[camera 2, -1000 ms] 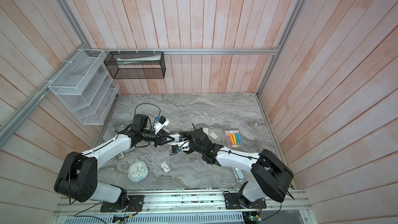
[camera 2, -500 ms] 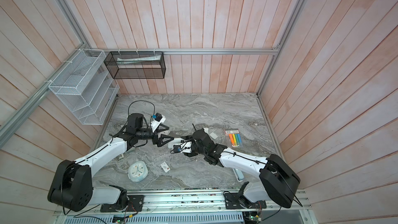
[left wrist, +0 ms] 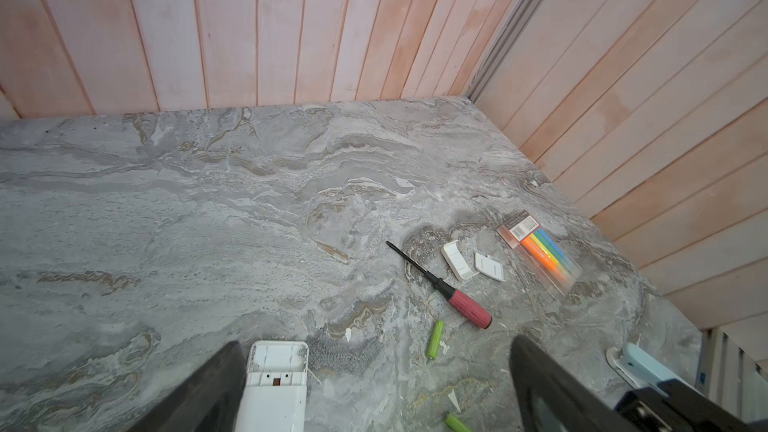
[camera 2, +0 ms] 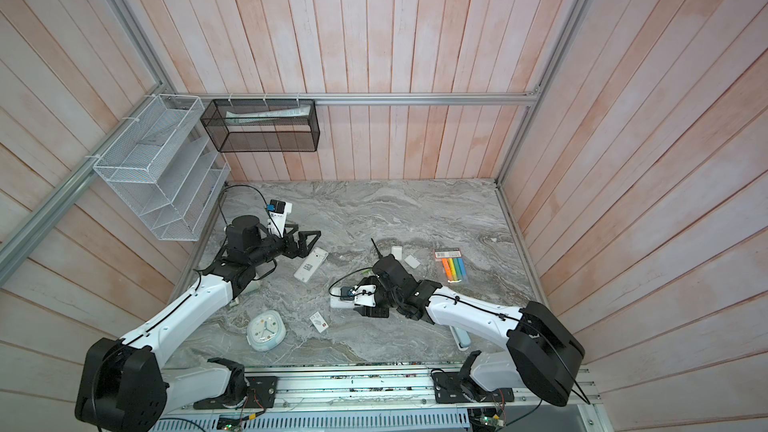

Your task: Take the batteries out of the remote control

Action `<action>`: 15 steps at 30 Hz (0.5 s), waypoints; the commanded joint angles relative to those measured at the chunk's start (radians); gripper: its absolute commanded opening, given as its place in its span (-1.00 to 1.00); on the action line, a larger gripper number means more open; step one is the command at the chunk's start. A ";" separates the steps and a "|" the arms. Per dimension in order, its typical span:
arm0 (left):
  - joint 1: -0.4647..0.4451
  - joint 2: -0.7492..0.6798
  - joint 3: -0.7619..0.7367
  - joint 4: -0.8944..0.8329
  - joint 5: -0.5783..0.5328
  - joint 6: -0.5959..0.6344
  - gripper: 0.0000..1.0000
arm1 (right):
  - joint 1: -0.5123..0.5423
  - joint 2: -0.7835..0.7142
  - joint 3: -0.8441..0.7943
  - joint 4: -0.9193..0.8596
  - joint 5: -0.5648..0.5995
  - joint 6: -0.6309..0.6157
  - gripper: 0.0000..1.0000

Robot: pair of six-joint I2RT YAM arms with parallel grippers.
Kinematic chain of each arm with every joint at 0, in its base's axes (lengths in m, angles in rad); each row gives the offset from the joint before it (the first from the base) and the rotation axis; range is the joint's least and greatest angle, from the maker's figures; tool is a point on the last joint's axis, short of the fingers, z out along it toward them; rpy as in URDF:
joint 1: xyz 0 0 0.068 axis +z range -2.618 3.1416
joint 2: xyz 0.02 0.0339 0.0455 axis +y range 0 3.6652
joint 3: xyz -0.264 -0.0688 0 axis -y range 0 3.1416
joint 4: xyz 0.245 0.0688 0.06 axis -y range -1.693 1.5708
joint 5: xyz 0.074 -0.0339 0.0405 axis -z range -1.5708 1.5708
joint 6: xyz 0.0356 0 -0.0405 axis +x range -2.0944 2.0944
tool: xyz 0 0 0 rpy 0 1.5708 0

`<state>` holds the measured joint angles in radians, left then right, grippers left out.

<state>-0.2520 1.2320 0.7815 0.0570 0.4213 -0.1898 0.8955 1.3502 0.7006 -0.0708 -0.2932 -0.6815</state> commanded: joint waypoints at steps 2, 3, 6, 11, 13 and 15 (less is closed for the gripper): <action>0.003 -0.035 0.006 -0.012 -0.060 -0.058 0.99 | 0.005 0.071 0.037 -0.090 -0.062 0.030 -0.47; 0.002 -0.051 -0.007 -0.001 -0.065 -0.053 0.99 | 0.005 0.089 0.044 -0.099 -0.066 0.032 -0.46; 0.002 -0.109 -0.046 0.031 -0.086 -0.042 0.99 | 0.005 0.139 0.065 -0.118 -0.080 0.036 -0.42; 0.004 -0.169 -0.068 0.016 -0.153 -0.027 0.99 | 0.005 0.212 0.097 -0.132 -0.093 0.040 -0.37; 0.004 -0.176 -0.068 0.008 -0.164 -0.023 0.99 | 0.005 0.237 0.110 -0.136 -0.093 0.043 -0.35; 0.004 -0.175 -0.068 0.001 -0.154 -0.017 0.99 | 0.003 0.265 0.125 -0.143 -0.092 0.042 -0.34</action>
<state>-0.2512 1.0618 0.7296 0.0601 0.2974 -0.2214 0.8951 1.5887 0.7895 -0.1852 -0.3553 -0.6537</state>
